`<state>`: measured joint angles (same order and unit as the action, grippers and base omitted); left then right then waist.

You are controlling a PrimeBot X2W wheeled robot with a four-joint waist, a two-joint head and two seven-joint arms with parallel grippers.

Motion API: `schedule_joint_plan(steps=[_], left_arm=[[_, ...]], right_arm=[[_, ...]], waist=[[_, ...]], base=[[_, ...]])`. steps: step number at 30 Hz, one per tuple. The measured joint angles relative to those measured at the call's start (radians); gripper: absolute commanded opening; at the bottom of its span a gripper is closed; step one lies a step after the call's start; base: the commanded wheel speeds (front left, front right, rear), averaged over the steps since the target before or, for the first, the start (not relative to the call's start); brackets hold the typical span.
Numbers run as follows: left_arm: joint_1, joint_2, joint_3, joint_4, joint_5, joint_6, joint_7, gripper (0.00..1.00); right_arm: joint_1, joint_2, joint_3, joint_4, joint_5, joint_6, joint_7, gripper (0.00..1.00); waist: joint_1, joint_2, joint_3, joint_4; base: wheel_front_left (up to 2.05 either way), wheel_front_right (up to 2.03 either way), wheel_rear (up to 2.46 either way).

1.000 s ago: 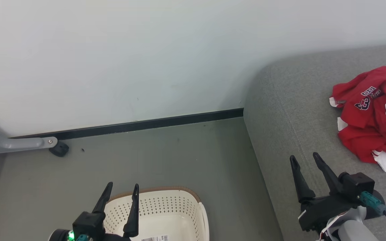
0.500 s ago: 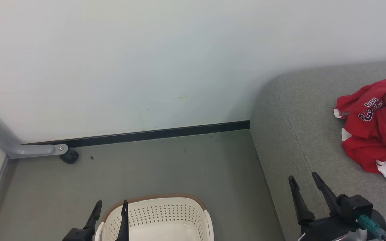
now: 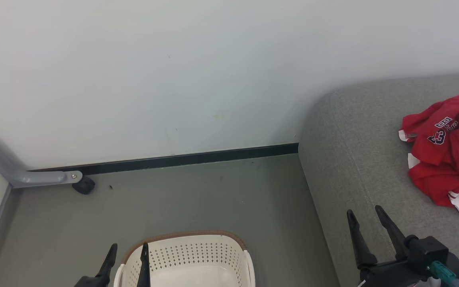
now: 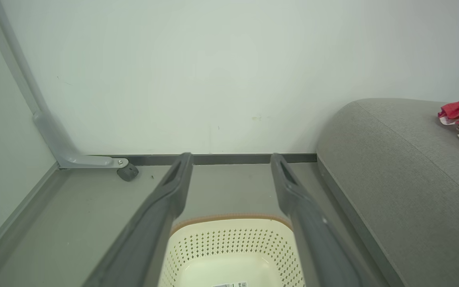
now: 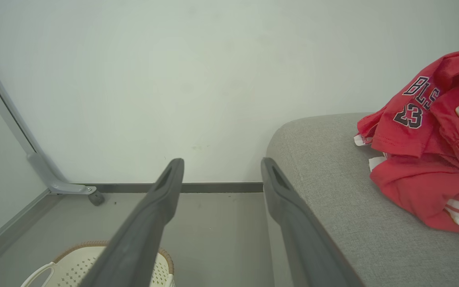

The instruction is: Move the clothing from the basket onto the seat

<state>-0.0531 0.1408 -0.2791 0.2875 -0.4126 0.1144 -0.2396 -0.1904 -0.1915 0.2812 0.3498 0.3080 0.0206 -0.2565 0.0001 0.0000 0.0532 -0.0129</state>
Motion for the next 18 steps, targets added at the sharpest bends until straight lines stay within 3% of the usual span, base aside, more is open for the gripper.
schedule_joint_plan(steps=[18], left_arm=[[0.000,-0.013,0.006,-0.001,0.002,0.000,-0.002,1.00]], right_arm=[[0.021,-0.003,-0.005,-0.036,0.000,-0.012,0.000,1.00]], waist=[[0.0000,0.0000,0.000,0.008]], base=[[0.00,0.00,0.00]])
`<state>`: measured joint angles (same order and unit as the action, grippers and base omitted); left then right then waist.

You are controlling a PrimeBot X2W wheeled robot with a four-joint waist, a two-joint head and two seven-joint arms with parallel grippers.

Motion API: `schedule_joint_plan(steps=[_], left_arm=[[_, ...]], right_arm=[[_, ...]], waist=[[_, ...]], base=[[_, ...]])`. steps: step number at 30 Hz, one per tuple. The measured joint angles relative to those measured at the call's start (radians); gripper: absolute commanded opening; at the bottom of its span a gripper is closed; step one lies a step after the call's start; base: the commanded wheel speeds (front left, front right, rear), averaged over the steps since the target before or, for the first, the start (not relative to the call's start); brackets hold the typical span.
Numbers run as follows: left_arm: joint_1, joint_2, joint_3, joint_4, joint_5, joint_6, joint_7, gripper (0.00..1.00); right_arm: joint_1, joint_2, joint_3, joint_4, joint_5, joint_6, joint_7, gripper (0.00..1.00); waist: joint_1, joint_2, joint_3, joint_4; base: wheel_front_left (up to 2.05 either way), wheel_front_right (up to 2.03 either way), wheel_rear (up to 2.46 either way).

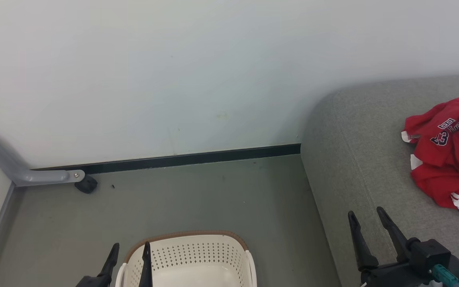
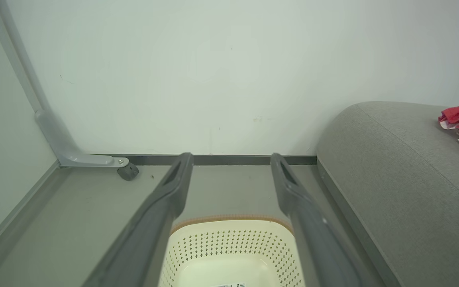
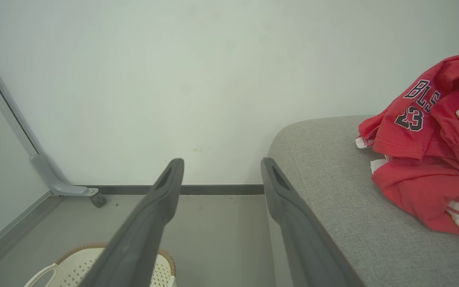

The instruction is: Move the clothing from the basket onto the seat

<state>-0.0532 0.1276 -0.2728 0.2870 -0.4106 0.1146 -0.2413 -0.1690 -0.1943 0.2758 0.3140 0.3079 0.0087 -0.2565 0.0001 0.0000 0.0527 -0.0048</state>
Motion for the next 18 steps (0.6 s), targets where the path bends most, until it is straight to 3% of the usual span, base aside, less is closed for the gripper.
schedule_joint_plan(steps=[8,9,18], left_arm=[[0.000,-0.001,0.000,0.000,0.005,0.000,-0.003,1.00],[0.000,-0.001,0.000,0.001,0.005,0.000,-0.003,0.00],[0.020,-0.008,0.012,0.037,-0.031,-0.011,0.017,0.00]], right_arm=[[0.000,-0.002,0.000,-0.009,0.000,0.000,0.000,1.00],[0.000,-0.002,0.000,-0.010,0.000,0.000,0.000,0.00],[0.037,0.021,-0.015,0.030,0.032,0.002,0.012,0.00]], waist=[[0.0000,0.0000,-0.001,0.006],[0.0000,0.0000,-0.002,0.006],[0.0000,0.0000,-0.004,0.006]], base=[[0.00,0.00,0.00],[0.00,0.00,0.00],[0.00,0.00,0.00]])
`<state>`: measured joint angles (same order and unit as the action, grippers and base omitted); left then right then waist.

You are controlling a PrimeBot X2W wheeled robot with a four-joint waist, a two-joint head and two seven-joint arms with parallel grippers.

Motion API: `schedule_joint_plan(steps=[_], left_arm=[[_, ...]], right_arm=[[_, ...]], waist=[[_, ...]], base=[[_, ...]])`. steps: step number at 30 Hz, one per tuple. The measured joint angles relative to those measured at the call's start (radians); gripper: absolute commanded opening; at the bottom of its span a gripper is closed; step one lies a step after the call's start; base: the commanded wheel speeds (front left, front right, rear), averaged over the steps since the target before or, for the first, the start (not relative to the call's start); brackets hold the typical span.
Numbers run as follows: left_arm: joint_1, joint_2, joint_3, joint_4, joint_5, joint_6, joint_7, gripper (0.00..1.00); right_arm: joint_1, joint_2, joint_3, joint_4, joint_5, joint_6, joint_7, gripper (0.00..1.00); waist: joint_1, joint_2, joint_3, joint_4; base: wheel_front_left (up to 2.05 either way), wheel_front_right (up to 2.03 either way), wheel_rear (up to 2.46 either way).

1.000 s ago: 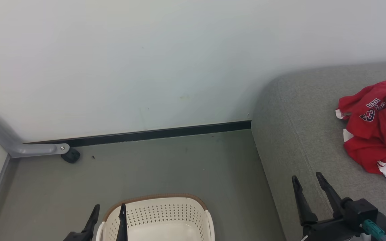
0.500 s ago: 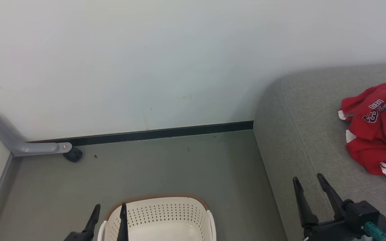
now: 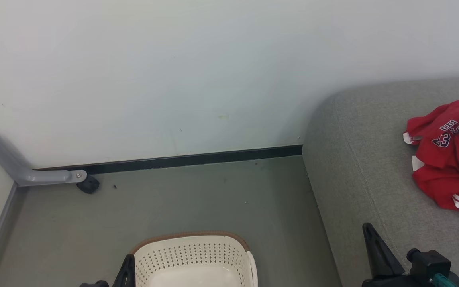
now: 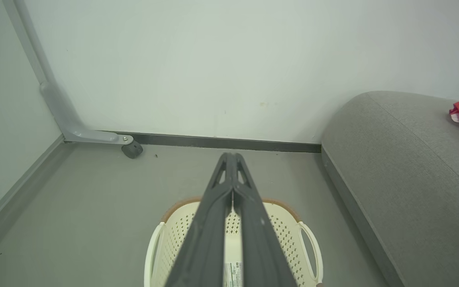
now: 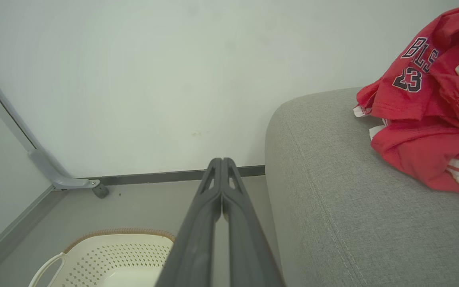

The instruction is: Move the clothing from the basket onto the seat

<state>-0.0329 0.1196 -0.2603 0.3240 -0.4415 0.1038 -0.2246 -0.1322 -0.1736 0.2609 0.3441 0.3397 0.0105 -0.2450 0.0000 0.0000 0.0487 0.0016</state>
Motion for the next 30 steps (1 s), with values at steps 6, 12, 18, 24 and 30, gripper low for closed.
schedule_joint_plan(steps=[6,12,18,24,30], left_arm=[[0.000,-0.005,0.024,0.001,-0.075,-0.016,0.025,0.00],[0.000,-0.012,0.040,0.001,-0.139,-0.026,0.044,0.00],[-0.001,-0.017,0.064,0.001,-0.215,-0.038,0.066,0.00],[-0.002,-0.022,0.089,0.000,-0.295,-0.053,0.092,0.00],[-0.002,-0.027,0.109,0.000,-0.369,-0.069,0.113,0.00]], right_arm=[[0.000,0.007,-0.027,0.002,0.080,0.007,0.030,0.00],[0.000,0.013,-0.048,0.003,0.164,0.009,0.051,0.00],[0.000,0.023,-0.074,0.002,0.244,0.018,0.077,0.00],[0.000,0.031,-0.100,0.002,0.322,0.025,0.099,0.00],[0.000,0.040,-0.126,-0.002,0.402,0.034,0.122,0.00]], waist=[[0.0000,0.0000,-0.004,0.000],[0.0000,0.0000,-0.007,0.000],[0.0001,0.0000,-0.010,0.000],[0.0000,0.0000,-0.013,-0.001],[0.0000,0.0000,-0.016,-0.001]], base=[[0.00,0.00,0.00],[0.00,0.00,0.00],[0.00,0.00,0.00],[0.00,0.00,0.00],[0.00,0.00,0.00]])
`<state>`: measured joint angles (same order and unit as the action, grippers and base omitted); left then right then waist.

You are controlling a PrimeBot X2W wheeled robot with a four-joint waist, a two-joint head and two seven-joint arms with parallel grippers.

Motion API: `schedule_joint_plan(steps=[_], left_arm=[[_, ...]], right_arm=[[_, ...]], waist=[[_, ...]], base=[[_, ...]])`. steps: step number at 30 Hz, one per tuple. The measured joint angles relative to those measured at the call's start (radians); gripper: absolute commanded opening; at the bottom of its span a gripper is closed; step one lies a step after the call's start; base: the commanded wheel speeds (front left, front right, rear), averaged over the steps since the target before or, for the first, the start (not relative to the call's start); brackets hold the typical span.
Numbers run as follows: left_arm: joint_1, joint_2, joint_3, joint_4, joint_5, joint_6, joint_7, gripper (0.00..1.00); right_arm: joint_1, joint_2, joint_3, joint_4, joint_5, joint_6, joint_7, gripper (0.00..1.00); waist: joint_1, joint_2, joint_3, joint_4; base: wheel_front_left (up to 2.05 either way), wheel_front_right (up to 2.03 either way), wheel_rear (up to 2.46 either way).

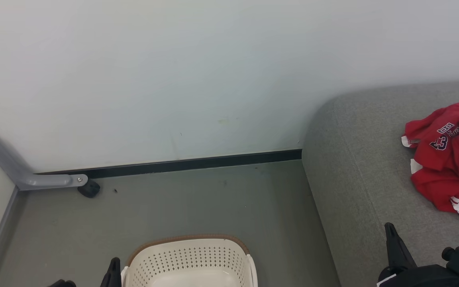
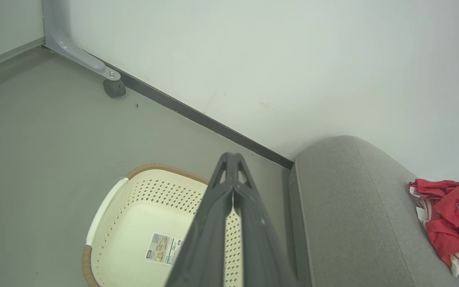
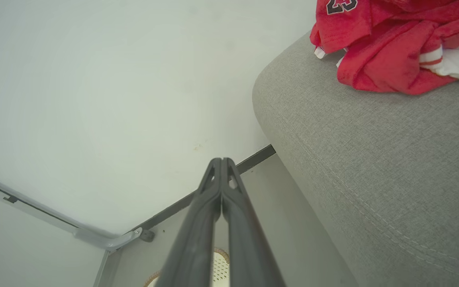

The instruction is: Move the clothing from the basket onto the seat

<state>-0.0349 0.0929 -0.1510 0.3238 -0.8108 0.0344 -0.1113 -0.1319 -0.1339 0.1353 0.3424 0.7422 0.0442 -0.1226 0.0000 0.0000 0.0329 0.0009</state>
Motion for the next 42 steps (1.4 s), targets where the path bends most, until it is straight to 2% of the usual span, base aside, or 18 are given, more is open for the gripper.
schedule_joint_plan(steps=[42], left_arm=[[-0.022,-0.032,0.153,-0.009,-0.509,-0.100,0.147,0.00]], right_arm=[[0.020,0.058,-0.179,-0.021,0.555,0.045,0.157,0.00]], waist=[[0.0000,0.0000,-0.021,-0.001]], base=[[0.00,0.00,0.00]])
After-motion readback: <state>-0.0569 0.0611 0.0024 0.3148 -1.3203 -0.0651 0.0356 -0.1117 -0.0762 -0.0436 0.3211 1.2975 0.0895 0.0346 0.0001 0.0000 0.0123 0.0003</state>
